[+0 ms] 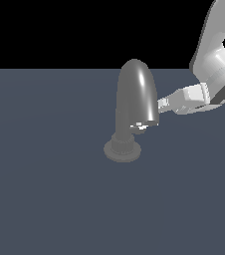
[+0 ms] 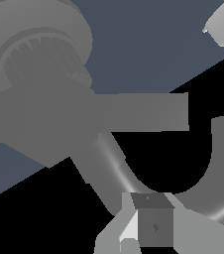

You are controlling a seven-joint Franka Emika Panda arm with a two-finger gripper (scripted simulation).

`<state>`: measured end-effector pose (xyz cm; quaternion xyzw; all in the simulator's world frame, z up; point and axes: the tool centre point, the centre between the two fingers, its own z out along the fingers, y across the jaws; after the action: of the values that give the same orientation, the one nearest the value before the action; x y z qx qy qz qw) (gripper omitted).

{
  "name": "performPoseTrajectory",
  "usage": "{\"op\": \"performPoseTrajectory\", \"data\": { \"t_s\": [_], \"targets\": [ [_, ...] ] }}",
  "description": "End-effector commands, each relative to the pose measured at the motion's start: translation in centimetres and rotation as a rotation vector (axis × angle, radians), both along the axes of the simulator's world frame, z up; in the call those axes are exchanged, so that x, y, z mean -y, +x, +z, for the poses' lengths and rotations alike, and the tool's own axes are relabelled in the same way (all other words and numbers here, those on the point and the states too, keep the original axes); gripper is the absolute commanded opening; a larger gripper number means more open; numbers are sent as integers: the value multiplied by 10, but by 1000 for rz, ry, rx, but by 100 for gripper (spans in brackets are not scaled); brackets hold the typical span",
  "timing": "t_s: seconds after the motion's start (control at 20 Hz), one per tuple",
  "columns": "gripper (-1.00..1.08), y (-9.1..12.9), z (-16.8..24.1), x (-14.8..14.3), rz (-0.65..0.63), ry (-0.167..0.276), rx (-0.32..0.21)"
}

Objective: Turn on the faucet by rotating a designated handle.

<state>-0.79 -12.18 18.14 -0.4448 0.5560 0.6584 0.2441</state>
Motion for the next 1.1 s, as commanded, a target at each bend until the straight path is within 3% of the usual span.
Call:
{"op": "performPoseTrajectory", "data": {
  "t_s": [0.0,0.35,1.05],
  "targets": [
    [-100,-2,-4,0,-14,6,-16],
    [-100,-2,-6,0,-18,8,-21],
    [-100,-42,-43,12,-18,8,-21]
  ]
}}
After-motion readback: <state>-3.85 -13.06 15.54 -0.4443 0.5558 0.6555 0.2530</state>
